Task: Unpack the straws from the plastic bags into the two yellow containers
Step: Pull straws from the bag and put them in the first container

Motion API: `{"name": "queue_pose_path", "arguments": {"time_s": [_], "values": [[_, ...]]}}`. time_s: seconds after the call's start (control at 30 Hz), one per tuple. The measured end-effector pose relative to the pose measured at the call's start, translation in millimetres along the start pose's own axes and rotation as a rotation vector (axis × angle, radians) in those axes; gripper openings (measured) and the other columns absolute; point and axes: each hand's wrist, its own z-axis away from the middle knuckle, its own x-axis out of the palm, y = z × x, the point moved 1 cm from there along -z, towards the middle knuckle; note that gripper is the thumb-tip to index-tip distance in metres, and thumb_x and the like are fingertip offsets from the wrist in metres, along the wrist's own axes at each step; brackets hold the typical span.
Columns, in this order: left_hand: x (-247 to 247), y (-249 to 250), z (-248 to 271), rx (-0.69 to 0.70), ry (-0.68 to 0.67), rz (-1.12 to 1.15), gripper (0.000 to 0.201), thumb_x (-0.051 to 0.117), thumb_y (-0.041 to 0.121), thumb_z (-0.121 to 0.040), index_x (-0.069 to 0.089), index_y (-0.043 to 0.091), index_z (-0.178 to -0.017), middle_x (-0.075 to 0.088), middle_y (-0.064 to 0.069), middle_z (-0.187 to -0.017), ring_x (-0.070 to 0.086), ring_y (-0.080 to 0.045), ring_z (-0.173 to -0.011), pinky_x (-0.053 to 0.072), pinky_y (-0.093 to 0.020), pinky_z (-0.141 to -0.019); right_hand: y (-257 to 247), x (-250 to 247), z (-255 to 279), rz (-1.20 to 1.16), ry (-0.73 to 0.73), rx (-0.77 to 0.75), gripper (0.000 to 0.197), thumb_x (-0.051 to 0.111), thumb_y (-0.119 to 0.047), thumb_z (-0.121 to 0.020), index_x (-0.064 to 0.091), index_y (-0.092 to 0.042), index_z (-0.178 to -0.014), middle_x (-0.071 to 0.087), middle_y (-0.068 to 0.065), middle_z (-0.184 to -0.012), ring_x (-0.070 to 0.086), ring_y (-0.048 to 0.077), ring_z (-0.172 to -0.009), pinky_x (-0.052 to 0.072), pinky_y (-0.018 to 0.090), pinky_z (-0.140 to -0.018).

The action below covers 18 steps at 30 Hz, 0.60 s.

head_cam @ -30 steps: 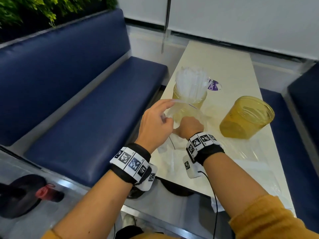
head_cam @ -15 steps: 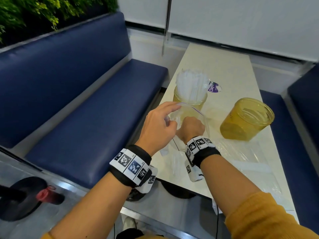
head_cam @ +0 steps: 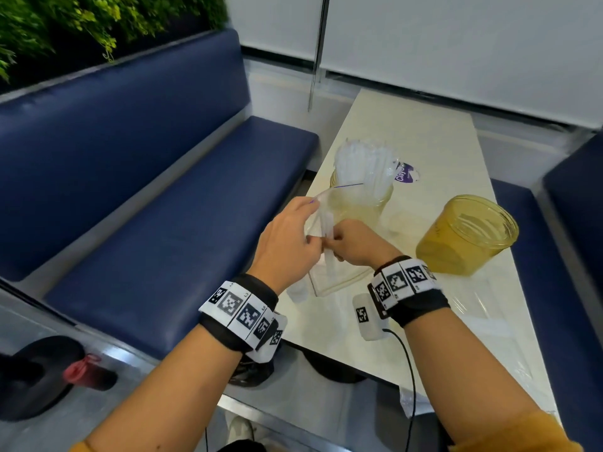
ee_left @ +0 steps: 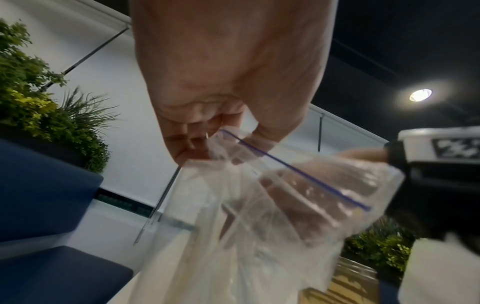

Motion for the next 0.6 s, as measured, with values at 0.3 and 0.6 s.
{"name": "queue_pose_path", "arguments": {"time_s": [0.3, 0.6], "values": [[9.9, -12.1, -4.6, -0.107, -0.077, -0.021, 0.064, 0.053, 0.005, -0.080, 0.055, 0.021, -0.142, 0.051, 0.015, -0.145, 0.062, -0.020, -0.108, 0.049, -0.034, -0.091, -57.6, -95.9, 26.9, -0.102, 0.510, -0.300, 0.037, 0.054, -0.040, -0.101, 0.076, -0.019, -0.081, 0.049, -0.009, -0.049, 0.046, 0.005, -0.048, 0.043, 0.032, -0.062], [2.7, -26.9, -5.9, -0.144, -0.061, 0.050, 0.059, 0.049, 0.001, -0.085, 0.055, 0.017, -0.142, 0.052, 0.011, -0.146, 0.057, -0.012, -0.119, 0.036, -0.017, -0.096, -23.6, -195.0, -9.3, -0.337, 0.893, -0.267, 0.031, 0.056, -0.043, -0.097, 0.072, -0.025, -0.077, 0.074, 0.009, -0.084, 0.074, 0.025, -0.076, 0.062, 0.044, -0.075]]}}
